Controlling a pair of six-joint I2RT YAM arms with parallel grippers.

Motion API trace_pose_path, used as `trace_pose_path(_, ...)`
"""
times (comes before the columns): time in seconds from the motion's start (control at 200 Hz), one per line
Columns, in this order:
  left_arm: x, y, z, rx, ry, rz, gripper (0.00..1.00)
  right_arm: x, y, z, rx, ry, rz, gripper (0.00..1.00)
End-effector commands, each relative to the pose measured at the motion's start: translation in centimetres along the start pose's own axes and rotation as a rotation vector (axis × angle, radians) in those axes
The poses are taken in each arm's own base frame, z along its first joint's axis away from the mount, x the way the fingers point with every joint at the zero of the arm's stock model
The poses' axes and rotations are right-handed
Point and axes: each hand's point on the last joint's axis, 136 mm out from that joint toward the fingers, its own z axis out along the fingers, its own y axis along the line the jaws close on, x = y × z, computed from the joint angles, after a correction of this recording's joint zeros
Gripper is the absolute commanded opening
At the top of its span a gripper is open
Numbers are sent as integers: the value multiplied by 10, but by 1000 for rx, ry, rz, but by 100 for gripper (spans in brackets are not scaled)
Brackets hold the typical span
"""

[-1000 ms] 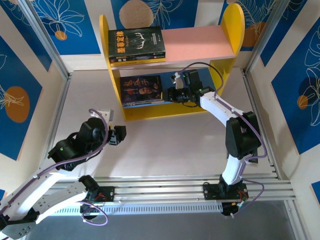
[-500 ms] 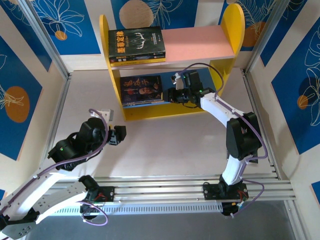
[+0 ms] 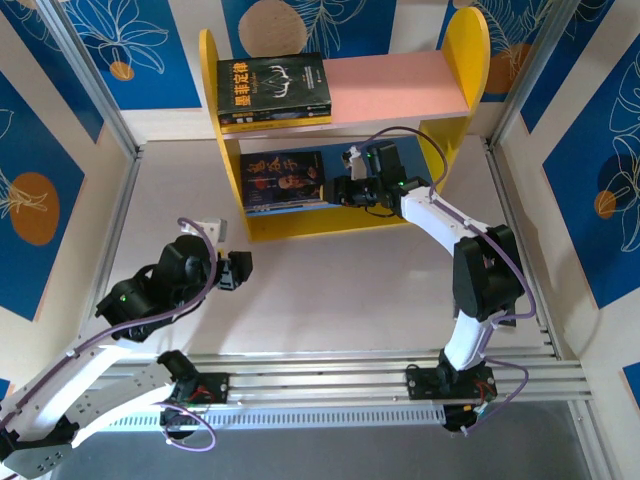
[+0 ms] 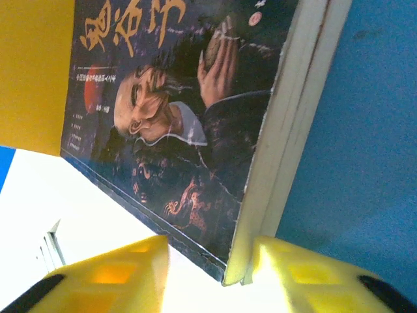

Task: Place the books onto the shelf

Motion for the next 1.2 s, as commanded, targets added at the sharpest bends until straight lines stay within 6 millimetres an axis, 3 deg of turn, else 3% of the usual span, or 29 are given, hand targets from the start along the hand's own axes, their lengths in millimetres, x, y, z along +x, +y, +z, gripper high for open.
trace_pose_path(0.0, -6, 6, -7, -20, -24, 3, 64, -5, 12, -17, -31, -24, -21, 43)
trace_pose_path(0.19, -7, 6, -6, -25, -22, 14, 64, -12, 2, -41, -4, -67, -15, 46)
trace_pose_path(0.355, -7, 7, -5, -30, -20, 22, 64, -2, -14, -65, 58, -92, -6, 46)
trace_pose_path(0.54, -9, 5, -2, -33, -19, 38, 65, 34, -42, -90, 200, -82, 22, 46)
trace_pose_path(0.83, -10, -1, 5, -9, -7, 52, 66, 113, -119, -144, 500, -125, 261, 49)
trace_pose_path(1.196, -7, 0, 5, -3, -11, 42, 66, 148, -201, -220, 638, -298, 628, 58)
